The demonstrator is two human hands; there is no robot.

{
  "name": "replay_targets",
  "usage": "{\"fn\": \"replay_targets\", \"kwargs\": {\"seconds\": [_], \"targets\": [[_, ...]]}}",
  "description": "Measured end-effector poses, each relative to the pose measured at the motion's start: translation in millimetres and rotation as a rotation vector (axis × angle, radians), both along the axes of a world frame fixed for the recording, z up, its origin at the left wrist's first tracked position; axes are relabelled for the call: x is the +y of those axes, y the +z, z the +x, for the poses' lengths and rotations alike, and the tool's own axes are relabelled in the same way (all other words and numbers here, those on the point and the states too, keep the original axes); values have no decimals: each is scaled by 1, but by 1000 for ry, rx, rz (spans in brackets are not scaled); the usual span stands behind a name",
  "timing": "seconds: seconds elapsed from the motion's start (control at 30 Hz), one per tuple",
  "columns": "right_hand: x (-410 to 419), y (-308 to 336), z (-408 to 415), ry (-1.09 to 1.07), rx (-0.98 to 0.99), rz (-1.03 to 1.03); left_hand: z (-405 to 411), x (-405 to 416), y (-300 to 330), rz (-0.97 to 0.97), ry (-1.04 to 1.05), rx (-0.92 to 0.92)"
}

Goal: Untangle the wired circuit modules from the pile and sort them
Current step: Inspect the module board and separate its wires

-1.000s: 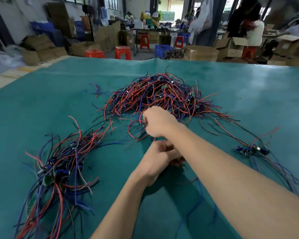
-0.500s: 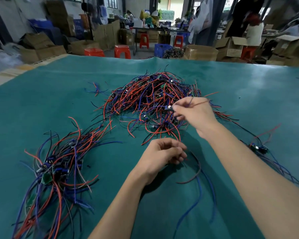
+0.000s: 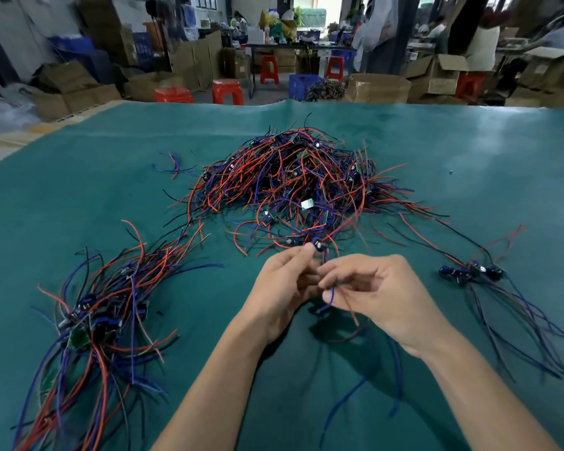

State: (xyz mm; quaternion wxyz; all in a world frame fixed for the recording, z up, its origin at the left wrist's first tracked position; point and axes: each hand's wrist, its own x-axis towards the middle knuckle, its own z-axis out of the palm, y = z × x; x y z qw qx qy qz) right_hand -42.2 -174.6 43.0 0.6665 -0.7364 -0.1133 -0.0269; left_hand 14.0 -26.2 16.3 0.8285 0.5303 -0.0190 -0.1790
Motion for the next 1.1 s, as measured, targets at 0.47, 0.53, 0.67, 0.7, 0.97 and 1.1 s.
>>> {"fn": "replay_targets", "kwargs": {"seconds": [0.47, 0.53, 0.67, 0.7, 0.97, 1.1], "targets": [[-2, -4, 3, -66, -43, -68, -1, -1, 1, 37, 80, -19], [-10, -3, 8, -160, -84, 16, 0, -2, 2, 20, 130, -9], [-20, -4, 12, -221, -39, 193, 1, 4, 2, -8, 134, -27], [-19, -6, 12, -236, -17, 190, 0, 5, 2, -10, 92, -49], [-8, -18, 13, -276, 49, 92, -10, 6, 3, -68, -246, -111], [-7, -16, 14, -312, 65, 156, -10, 4, 2, -64, -242, -71]]}}
